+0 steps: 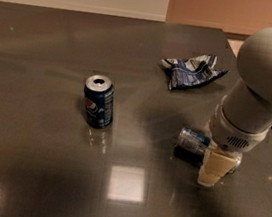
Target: Pick redbull can
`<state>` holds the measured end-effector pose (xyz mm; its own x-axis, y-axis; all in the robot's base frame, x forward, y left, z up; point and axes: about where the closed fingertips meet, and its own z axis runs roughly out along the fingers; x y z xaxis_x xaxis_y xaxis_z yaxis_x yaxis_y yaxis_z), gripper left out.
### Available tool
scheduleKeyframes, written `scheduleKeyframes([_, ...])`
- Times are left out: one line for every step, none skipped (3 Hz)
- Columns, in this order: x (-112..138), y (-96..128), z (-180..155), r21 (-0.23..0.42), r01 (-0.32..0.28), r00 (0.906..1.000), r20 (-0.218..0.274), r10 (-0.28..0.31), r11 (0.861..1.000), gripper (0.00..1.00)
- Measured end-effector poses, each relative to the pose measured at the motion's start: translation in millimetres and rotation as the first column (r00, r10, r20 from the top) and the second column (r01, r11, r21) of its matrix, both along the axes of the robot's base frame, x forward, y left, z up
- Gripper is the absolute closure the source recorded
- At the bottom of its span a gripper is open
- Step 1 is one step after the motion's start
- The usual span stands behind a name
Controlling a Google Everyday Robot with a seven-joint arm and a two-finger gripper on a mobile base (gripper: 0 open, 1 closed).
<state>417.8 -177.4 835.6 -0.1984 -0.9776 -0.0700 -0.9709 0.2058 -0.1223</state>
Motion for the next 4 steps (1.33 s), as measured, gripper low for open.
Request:
scheduleKeyframes([-2,3,3,-0.003,-0.020,0.9998,0.001,0.020,1.000,0.47])
scheduleKeyframes([-5,6,10,-0.002,-0.052,0.9986,0.006,0.052,0.999,0.71])
scheduleKeyframes([-11,13,31,0.006,-0.119,0.9927,0.021,0.119,0.993,0.93])
scheduleKeyframes([-21,20,55,0.001,-0.212,0.9766,0.040,0.211,0.977,1.00])
